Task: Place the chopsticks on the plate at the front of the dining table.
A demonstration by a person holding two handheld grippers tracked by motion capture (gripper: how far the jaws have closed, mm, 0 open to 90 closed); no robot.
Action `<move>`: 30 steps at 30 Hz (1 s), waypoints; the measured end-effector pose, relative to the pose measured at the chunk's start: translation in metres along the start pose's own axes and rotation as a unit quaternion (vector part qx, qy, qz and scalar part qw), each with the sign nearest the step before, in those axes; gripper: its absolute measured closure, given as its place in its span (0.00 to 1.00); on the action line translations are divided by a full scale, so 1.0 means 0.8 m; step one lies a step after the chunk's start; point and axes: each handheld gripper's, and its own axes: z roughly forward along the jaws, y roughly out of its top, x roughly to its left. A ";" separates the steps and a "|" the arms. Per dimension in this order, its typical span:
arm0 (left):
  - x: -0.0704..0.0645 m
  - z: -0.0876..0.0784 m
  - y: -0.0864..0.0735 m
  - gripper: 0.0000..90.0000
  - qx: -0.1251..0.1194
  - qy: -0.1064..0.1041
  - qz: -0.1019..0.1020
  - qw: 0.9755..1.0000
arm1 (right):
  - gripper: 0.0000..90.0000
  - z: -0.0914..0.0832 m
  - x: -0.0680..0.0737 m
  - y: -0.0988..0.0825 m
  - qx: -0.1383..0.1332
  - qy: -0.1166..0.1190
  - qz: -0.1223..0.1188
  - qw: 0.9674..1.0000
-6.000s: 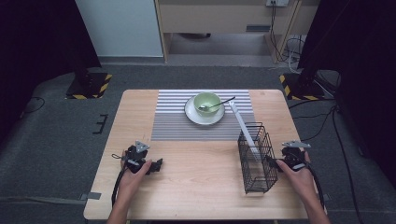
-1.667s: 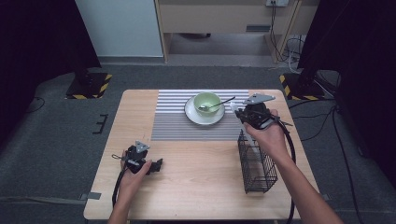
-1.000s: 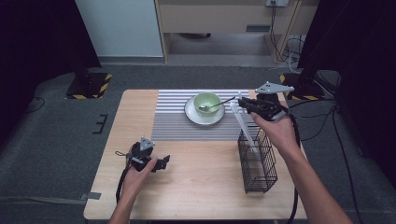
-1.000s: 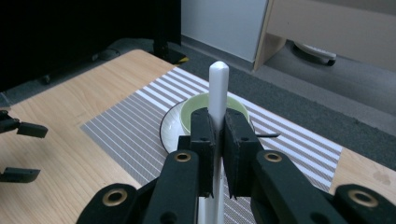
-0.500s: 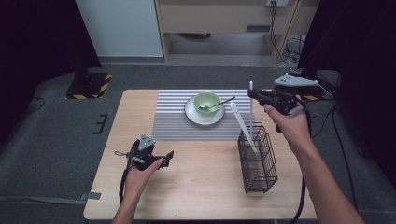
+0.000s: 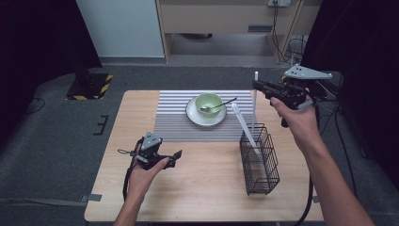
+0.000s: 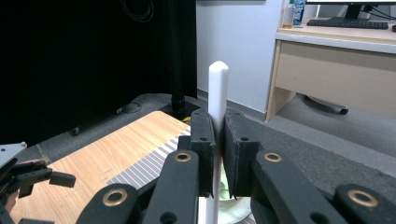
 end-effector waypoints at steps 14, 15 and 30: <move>-0.028 0.000 0.027 0.04 -0.035 -0.012 0.027 0.999 | 0.93 0.010 0.018 0.010 -0.028 0.040 0.021 0.999; -0.029 0.001 0.027 0.04 -0.036 -0.012 0.029 0.999 | 0.93 0.010 0.018 0.010 -0.028 0.040 0.021 0.999; -0.036 0.023 0.030 0.12 -0.041 -0.052 0.019 0.998 | 0.93 0.058 0.059 -0.002 -0.044 0.103 0.040 0.993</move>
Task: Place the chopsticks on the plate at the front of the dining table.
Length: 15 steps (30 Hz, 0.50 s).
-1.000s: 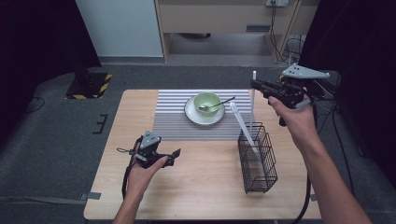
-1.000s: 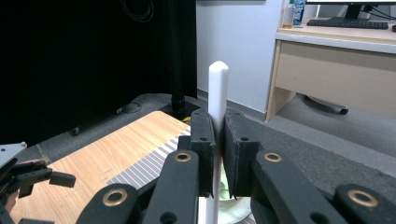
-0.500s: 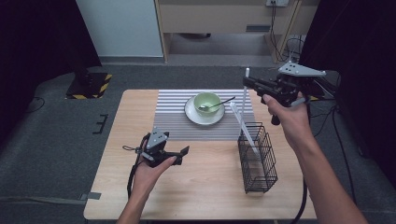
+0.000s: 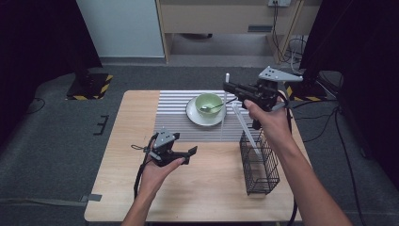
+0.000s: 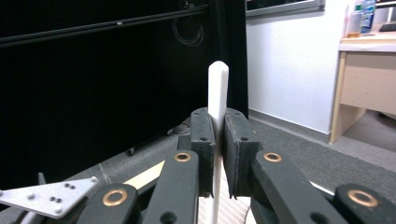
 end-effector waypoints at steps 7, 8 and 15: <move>-0.003 0.017 0.008 0.18 -0.028 -0.029 -0.012 0.999 | 0.93 0.015 0.007 -0.008 0.003 0.010 0.005 1.000; -0.003 0.020 0.009 0.18 -0.033 -0.033 -0.013 0.999 | 0.93 0.016 0.007 -0.009 0.003 0.011 0.005 1.000; -0.009 0.038 0.009 0.28 -0.035 -0.045 -0.009 0.998 | 0.93 0.020 0.008 -0.016 0.008 0.016 0.010 1.000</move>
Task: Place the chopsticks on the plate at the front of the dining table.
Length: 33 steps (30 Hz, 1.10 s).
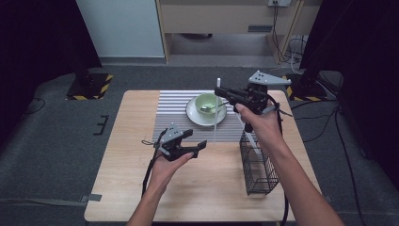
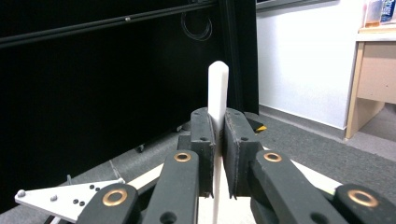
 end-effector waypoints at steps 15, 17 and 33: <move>-0.020 0.018 0.001 0.56 0.000 -0.020 0.018 1.000 | 0.93 0.000 0.008 -0.002 -0.015 0.016 0.020 1.000; -0.023 0.019 0.001 0.60 -0.002 -0.026 0.020 0.999 | 0.93 -0.001 0.009 0.000 -0.016 0.019 0.023 0.999; -0.033 0.018 0.005 0.84 -0.005 -0.034 0.019 0.999 | 0.93 0.002 0.017 0.005 -0.014 0.027 0.023 0.999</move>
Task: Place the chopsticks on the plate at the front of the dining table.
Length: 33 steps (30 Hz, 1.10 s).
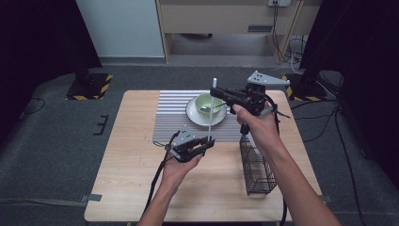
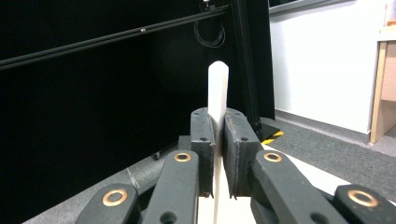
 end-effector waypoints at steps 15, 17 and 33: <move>0.001 -0.004 0.001 0.90 -0.002 -0.003 -0.001 1.000 | 0.93 0.005 -0.005 -0.002 0.005 -0.001 0.007 1.000; 0.001 -0.005 0.001 0.92 0.000 -0.007 -0.001 1.000 | 0.93 0.005 -0.005 -0.002 0.006 0.000 0.008 1.000; -0.001 -0.005 -0.005 0.95 -0.004 0.003 -0.009 1.000 | 0.93 0.009 -0.008 -0.004 0.014 0.002 0.008 1.000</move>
